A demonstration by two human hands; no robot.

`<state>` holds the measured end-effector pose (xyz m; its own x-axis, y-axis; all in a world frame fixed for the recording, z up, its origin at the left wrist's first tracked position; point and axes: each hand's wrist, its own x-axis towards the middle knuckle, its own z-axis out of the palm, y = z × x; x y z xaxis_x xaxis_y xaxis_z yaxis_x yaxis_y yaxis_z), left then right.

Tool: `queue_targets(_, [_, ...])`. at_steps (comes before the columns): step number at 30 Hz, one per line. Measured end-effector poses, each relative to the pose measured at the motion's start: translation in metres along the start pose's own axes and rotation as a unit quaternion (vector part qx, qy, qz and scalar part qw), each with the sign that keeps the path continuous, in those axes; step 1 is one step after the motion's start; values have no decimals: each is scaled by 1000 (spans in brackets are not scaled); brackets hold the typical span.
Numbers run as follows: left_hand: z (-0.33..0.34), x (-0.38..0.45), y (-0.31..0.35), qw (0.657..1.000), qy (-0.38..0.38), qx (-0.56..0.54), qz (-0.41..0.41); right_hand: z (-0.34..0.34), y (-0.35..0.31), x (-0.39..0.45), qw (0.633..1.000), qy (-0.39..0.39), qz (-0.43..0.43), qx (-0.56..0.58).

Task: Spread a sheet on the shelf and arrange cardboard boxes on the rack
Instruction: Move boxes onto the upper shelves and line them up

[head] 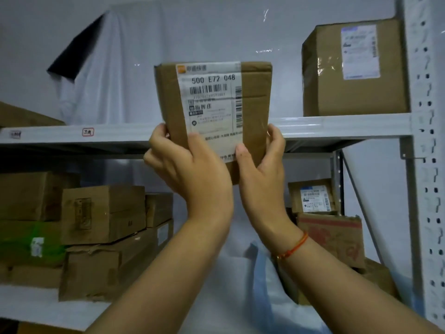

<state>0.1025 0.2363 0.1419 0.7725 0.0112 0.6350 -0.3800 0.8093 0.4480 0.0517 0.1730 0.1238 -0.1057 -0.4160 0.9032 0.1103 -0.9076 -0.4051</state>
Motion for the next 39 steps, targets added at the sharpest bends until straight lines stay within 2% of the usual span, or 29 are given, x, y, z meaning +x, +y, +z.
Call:
queue_targets(6, [49,41,16,997,-74,-12,-1,-7,-13,65,991,73,-43,-103])
queue_targets(10, [80,68,20,991,-131,-4,14,-16,-10,105,972,94,-88,-195])
queue_targets(15, [113,96,25,977,-206,-45,6,-31,-17,152,949,117,-130,-261])
queue_targets(24, [153,98,-35,946,-311,70,50,-62,20,177,938,64,-75,-333])
queue_targets(28, [167,96,-57,930,-317,123,137,-69,40,170,890,45,-102,-443])
queue_targets(31, [176,95,-68,902,-330,199,194,-69,50,166,862,43,-101,-495])
queue_targets(35, [187,98,-83,875,-346,252,224,-70,60,163,838,40,-109,-533])
queue_targets(39, [195,104,-90,848,-367,294,244,-72,64,161,833,44,-118,-538])
